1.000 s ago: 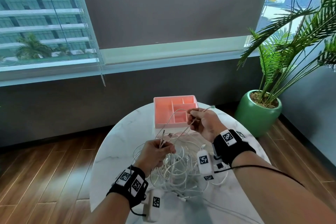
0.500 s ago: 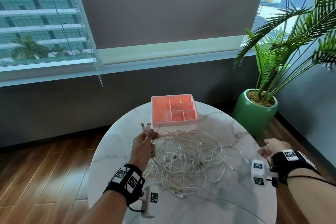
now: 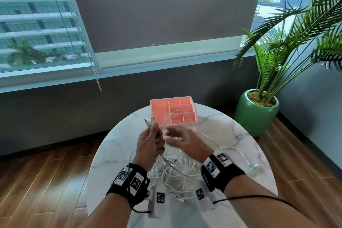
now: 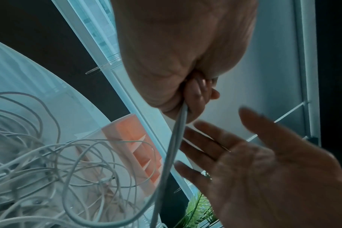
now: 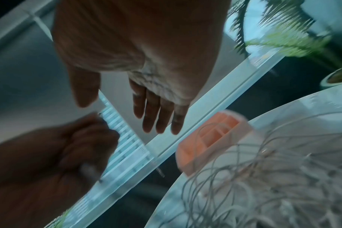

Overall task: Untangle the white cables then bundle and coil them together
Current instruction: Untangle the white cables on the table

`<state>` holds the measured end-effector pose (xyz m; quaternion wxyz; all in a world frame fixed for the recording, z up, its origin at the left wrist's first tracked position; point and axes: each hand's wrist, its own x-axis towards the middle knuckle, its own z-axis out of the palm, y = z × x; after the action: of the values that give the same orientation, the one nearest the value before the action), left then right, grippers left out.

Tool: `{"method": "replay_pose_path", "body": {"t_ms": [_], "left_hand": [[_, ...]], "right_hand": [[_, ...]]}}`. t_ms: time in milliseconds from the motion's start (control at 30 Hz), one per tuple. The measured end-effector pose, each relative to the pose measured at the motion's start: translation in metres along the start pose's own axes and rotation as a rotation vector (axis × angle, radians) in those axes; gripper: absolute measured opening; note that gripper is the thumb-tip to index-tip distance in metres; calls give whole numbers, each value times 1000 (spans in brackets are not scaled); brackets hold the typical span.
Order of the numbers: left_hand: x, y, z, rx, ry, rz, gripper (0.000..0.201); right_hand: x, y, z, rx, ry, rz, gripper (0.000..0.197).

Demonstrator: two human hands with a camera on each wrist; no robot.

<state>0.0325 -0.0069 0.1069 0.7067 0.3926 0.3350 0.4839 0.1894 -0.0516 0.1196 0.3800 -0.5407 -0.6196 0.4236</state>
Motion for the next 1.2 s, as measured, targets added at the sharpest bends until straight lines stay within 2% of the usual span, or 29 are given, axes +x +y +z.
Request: {"method": "replay_pose_path", "body": {"t_ms": [100,133,200,300,467,567,800,867,933,1067,1133,1200], "left_hand": [[-1,10,2,-47,46,48,40],[0,14,0,-65,61,61,42],[3,23,-13,-86,118,100,44],[8,24,-34,-93,194,109,45],[10,-4,-26,-81,171,44,46],[15,-8,-18,-91,181,68,49],[26,12,-36,-146,281,122,49],[26,10,-40,-124,285,112,48],[26,3,-40,-103,281,107,48],[26,-9,-42,-78,289,74,48],[25,-12,-44,-66,284,54,47],[25,-14,-45,-44,284,39,46]], "right_hand": [[3,1,37,106,-217,92,29],[3,5,42,45,-258,139,23],[1,18,36,-168,-308,176,24],[-7,34,5,-333,-267,135,30],[-15,49,-41,-626,-248,92,35],[-26,48,-59,-873,-207,56,33],[-53,74,-115,-861,171,163,34],[-54,76,-127,-810,270,100,37],[-53,75,-137,-758,411,-15,33],[-47,55,-154,-565,792,-160,17],[-47,41,-163,-467,826,-151,16],[-48,39,-171,-515,726,-91,27]]}}
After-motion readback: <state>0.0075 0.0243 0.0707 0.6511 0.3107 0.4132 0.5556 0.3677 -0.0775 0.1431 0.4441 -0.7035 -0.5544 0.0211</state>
